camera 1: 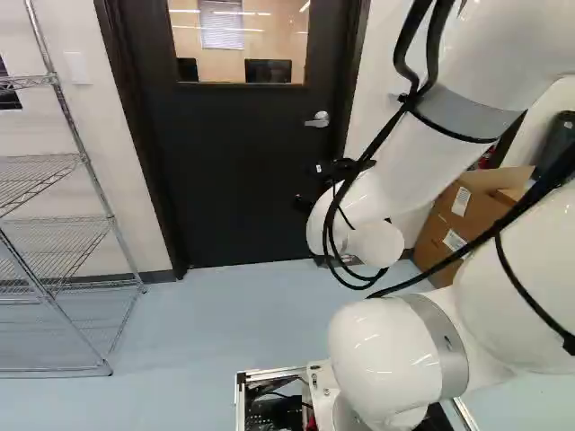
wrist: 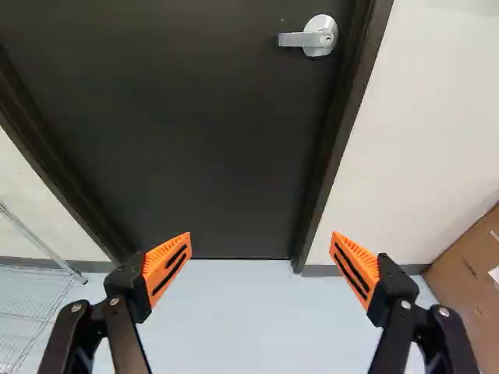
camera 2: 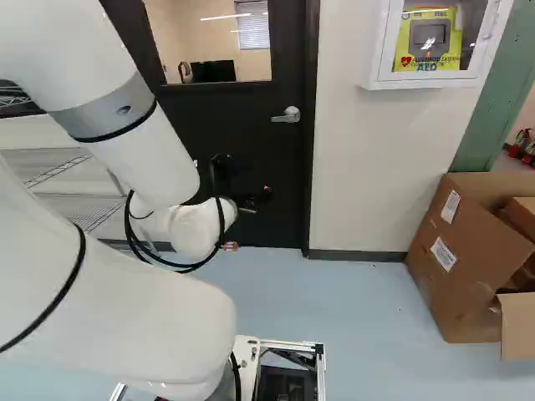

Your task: Open the door and move inside

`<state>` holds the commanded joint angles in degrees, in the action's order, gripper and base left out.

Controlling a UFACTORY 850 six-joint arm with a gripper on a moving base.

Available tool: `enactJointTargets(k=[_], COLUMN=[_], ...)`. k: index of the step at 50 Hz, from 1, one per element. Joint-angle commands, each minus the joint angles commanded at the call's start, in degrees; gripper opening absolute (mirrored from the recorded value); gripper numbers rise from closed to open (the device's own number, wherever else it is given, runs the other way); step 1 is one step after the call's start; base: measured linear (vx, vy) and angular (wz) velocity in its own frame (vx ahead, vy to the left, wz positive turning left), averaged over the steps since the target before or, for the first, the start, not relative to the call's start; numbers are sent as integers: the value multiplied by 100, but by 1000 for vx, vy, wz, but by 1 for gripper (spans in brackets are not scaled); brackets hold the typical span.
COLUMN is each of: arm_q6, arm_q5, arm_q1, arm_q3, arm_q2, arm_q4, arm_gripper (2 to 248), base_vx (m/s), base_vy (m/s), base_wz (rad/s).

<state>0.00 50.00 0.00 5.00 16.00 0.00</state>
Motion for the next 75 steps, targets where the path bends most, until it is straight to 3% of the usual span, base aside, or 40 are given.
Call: enactJointTargets(k=[75], arm_q6=[0], arm_q5=[0], arm_q1=[0], arm_q3=[0], arm_q2=[0], arm_q4=[0], arm_gripper=[247], base_vx=[161], base_vy=[-1], base_wz=[-9])
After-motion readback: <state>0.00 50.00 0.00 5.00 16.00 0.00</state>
